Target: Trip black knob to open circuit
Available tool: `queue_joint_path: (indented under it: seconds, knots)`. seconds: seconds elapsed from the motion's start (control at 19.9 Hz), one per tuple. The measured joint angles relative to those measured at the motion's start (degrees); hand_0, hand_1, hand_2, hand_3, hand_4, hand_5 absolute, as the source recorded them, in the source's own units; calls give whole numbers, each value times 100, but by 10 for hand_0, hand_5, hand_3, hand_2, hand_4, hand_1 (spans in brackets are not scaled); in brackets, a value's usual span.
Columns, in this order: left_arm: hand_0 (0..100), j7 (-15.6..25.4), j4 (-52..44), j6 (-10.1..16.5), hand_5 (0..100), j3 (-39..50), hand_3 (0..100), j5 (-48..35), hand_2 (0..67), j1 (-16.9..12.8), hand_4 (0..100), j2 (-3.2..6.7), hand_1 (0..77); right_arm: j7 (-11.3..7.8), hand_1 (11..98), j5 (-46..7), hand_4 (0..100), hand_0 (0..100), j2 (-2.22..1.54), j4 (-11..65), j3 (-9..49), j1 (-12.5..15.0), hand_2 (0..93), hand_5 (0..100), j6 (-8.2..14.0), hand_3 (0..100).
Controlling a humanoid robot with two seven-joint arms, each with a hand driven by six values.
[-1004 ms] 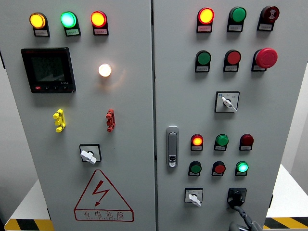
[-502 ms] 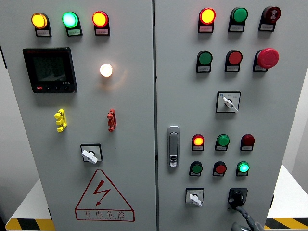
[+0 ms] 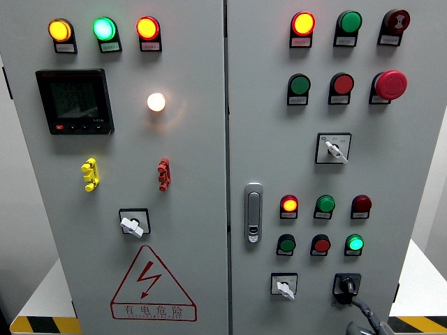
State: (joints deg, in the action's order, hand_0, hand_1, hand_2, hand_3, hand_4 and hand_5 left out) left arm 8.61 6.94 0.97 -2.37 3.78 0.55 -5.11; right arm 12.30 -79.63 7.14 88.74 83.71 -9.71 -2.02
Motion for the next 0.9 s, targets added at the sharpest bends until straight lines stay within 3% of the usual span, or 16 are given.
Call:
queue_joint_path:
  seconds: [0.25,0.45,0.6,0.65,0.7,0.9]
  knots:
    - [0,0,0,0,16,0,214,0,129,-2,67,0,32,-12,605,-18,994,1000,2,118,-3,99,51,1000,0,910]
    - [0,0,0,0,16,0,214,0,129,-3,67,-1,32,-18,517,-77,1000,1000,42,308,-2,288,91,1000,0,960]
    - [0,0,0,0,16,0,214,0,129,-3,67,-3,32,-24,481,-86,802,1000,57,462,-2,521,116,1000,9,796]
    - [0,0,0,0,16,0,214,0,129,-2,67,-2,32,-25,482,-87,647,1000,70,510,-2,586,116,920,9,683]
    - [0,0,0,0,16,0,214,0,129,0,67,-2,32,-26,489,-88,553,1000,87,559,-2,643,112,821,9,598]
    - [0,0,0,0,16,0,214,0,129,-1,67,0,32,-39,497,-108,397,1000,103,666,-3,776,82,627,9,425]
